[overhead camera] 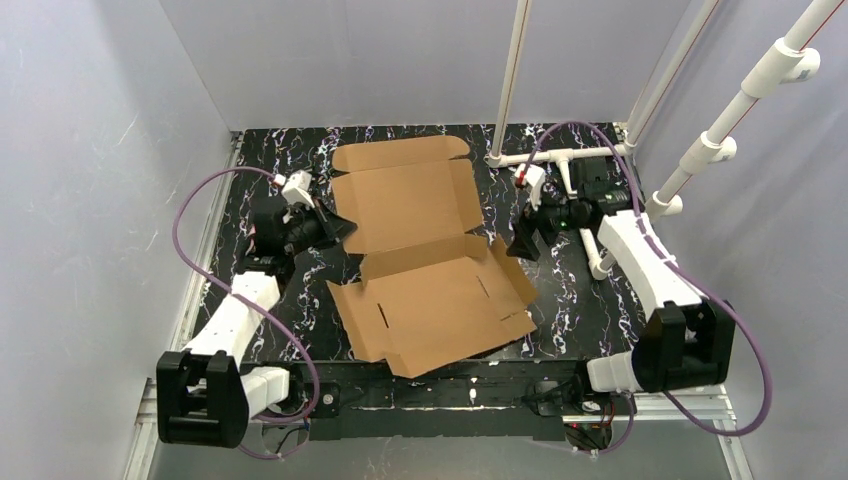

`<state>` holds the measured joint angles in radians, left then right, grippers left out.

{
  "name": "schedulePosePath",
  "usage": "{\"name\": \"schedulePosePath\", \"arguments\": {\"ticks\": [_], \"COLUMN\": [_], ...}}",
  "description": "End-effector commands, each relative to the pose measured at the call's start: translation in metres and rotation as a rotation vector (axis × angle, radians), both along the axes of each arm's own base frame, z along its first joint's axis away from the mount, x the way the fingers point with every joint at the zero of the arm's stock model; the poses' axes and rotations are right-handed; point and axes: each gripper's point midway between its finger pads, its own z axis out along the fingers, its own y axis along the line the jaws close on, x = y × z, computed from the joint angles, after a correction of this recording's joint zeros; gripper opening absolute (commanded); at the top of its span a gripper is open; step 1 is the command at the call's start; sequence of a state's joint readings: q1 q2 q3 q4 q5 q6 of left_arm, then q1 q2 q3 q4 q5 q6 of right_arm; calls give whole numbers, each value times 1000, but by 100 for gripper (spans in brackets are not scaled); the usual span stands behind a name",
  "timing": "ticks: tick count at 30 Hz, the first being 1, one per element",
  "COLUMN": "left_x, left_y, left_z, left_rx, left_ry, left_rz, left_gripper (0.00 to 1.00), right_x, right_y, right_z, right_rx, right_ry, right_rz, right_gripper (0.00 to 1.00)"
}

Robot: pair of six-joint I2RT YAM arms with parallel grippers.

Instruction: Fold the paper box

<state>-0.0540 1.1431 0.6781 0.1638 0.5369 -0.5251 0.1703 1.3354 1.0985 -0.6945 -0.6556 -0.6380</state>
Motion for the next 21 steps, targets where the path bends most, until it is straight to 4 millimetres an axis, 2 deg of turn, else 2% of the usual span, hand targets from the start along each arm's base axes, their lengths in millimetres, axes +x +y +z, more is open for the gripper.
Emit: {"name": "schedulePosePath", "arguments": {"ticks": [1, 9, 13, 16, 19, 21], "left_x": [-10, -25, -25, -26, -29, -32], "left_y": [-22, -31, -34, -36, -39, -39], "left_z": [15, 33, 32, 33, 35, 36], "left_rx": [57, 120, 120, 115, 101, 89], "left_ry": [-146, -315, -326, -329, -334, -339], "left_rz": [-93, -115, -122, -127, -136, -139], "left_gripper": [0, 0, 0, 0, 0, 0], "right_x": [10, 67, 83, 98, 116, 123], "right_y": [14, 33, 49, 66, 72, 73], "right_z": [9, 7, 6, 12, 22, 28], "right_rx": [68, 143, 207, 241, 283, 314], "right_ry": [89, 180, 201, 135, 45, 12], "right_rz": [44, -25, -50, -79, -156, -191], "right_gripper": [98, 98, 98, 97, 90, 80]}}
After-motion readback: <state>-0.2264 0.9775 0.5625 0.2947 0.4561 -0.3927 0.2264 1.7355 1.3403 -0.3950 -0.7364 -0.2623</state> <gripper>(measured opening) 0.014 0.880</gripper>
